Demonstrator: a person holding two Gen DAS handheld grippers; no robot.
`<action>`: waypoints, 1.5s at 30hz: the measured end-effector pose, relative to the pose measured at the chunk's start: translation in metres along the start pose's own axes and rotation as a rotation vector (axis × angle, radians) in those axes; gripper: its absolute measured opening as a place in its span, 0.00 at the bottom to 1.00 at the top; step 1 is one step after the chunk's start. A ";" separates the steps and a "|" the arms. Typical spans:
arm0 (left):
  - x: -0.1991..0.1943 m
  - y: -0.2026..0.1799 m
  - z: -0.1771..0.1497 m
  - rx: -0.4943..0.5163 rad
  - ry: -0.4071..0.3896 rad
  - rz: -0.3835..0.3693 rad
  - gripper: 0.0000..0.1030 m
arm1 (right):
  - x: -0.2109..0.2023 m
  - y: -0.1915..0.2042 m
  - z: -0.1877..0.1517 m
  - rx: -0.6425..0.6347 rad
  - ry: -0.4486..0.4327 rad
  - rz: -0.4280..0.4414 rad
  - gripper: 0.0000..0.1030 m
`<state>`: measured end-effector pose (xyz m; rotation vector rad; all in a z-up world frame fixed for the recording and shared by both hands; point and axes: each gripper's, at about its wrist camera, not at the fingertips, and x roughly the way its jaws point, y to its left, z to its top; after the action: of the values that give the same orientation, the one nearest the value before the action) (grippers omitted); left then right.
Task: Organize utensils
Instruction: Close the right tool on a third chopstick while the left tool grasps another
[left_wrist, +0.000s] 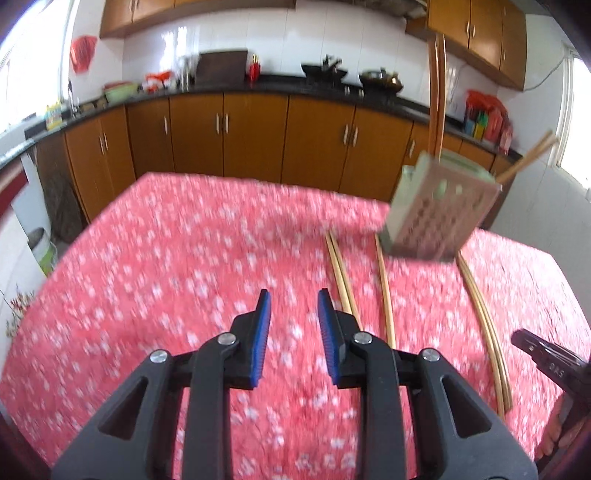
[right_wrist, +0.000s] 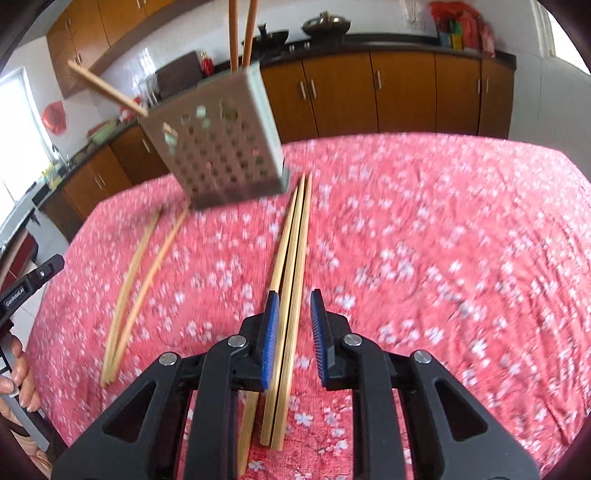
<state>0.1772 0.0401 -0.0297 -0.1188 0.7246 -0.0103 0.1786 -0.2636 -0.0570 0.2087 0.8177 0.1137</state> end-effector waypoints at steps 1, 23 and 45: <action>0.002 -0.001 -0.005 -0.001 0.015 -0.006 0.26 | 0.004 0.001 -0.002 -0.005 0.011 -0.006 0.17; 0.027 -0.031 -0.028 0.051 0.170 -0.130 0.19 | 0.020 -0.018 -0.008 0.045 0.018 -0.167 0.07; 0.051 -0.025 -0.029 0.076 0.196 -0.016 0.08 | 0.019 -0.005 -0.012 -0.020 0.020 -0.151 0.08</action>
<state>0.1967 0.0092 -0.0823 -0.0511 0.9181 -0.0655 0.1832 -0.2632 -0.0796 0.1270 0.8488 -0.0182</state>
